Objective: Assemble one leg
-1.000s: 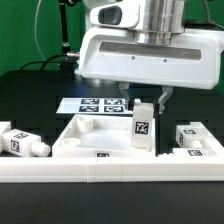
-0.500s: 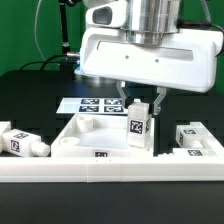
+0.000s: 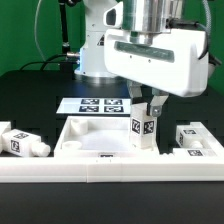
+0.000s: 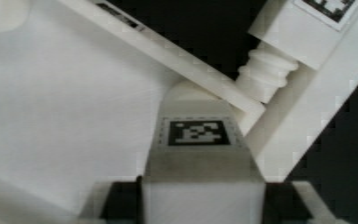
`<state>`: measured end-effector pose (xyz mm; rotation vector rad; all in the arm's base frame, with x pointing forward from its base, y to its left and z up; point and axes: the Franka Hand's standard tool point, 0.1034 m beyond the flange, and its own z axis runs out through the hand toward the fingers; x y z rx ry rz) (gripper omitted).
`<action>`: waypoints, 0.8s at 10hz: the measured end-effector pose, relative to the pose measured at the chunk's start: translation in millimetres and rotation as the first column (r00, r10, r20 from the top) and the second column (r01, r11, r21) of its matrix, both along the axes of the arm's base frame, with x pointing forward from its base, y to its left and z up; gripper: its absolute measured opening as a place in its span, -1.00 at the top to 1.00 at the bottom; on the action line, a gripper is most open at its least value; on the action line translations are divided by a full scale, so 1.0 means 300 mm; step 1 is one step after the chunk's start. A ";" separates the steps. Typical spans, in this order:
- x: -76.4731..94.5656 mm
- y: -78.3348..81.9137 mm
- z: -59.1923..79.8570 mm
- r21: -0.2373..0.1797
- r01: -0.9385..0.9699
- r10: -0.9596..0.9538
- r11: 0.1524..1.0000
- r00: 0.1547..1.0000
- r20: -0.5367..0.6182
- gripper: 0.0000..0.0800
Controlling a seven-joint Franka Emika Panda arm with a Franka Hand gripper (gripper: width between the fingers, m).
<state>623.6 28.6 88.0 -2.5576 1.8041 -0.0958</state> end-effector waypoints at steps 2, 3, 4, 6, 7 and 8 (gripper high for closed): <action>0.001 0.000 -0.002 0.004 0.073 -0.073 0.997 0.997 0.003 0.10; 0.000 -0.001 -0.002 0.000 0.036 -0.036 0.999 0.999 0.002 0.10; -0.001 0.000 -0.003 -0.008 -0.071 0.070 0.997 0.998 -0.003 -0.38; 0.000 0.001 -0.003 -0.018 -0.184 0.184 0.983 0.983 -0.008 -0.57; 0.000 -0.001 -0.003 -0.021 -0.247 0.246 0.969 0.969 -0.011 -0.57; 0.000 -0.002 -0.003 -0.026 -0.316 0.316 0.948 0.949 -0.015 -0.62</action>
Offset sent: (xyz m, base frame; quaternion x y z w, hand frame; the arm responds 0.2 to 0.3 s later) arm -0.0030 -0.0017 -0.0021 -0.0271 0.0052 -0.2258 0.9738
